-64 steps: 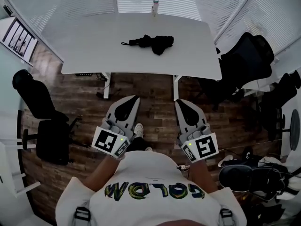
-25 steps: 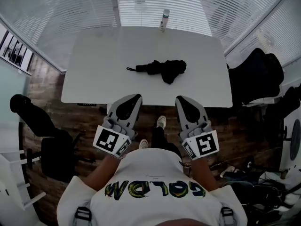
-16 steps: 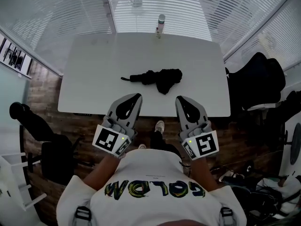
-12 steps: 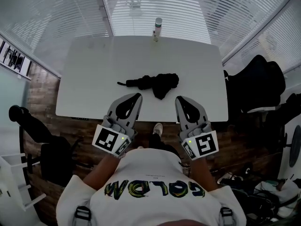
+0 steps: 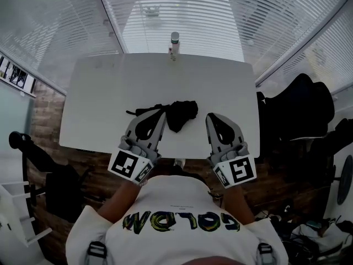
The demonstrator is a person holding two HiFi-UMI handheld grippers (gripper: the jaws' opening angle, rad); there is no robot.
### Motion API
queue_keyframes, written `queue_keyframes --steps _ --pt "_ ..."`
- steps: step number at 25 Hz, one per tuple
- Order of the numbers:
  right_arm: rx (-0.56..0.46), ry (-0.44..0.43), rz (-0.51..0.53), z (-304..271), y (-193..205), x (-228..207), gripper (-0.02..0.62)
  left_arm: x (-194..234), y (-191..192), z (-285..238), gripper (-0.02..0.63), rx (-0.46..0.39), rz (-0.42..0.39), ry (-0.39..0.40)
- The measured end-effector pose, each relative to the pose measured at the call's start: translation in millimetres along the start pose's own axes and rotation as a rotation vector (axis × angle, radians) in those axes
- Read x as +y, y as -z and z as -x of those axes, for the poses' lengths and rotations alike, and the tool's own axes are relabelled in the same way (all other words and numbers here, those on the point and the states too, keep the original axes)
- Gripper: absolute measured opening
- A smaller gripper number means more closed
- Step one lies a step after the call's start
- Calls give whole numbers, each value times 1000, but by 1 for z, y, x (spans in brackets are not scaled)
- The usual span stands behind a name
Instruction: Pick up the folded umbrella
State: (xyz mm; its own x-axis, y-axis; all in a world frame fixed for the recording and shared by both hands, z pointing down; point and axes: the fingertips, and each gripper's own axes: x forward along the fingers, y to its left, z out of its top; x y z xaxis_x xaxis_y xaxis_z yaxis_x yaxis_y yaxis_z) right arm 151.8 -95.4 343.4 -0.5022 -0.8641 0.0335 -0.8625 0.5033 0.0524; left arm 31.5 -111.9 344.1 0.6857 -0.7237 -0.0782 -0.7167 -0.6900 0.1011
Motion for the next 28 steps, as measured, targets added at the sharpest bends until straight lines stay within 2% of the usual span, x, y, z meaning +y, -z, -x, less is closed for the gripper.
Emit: queue_keyframes --steps 5,12,28 --pt "0 -8 5 -6 6 -25 11 -4 5 -24 11 -7 1 -6" --pt "10 -21 0 -18 11 -38 11 7 10 -40 11 1 7 -23" --pt "16 -20 32 -90 -3 -25 11 75 2 -50 11 6 35 6"
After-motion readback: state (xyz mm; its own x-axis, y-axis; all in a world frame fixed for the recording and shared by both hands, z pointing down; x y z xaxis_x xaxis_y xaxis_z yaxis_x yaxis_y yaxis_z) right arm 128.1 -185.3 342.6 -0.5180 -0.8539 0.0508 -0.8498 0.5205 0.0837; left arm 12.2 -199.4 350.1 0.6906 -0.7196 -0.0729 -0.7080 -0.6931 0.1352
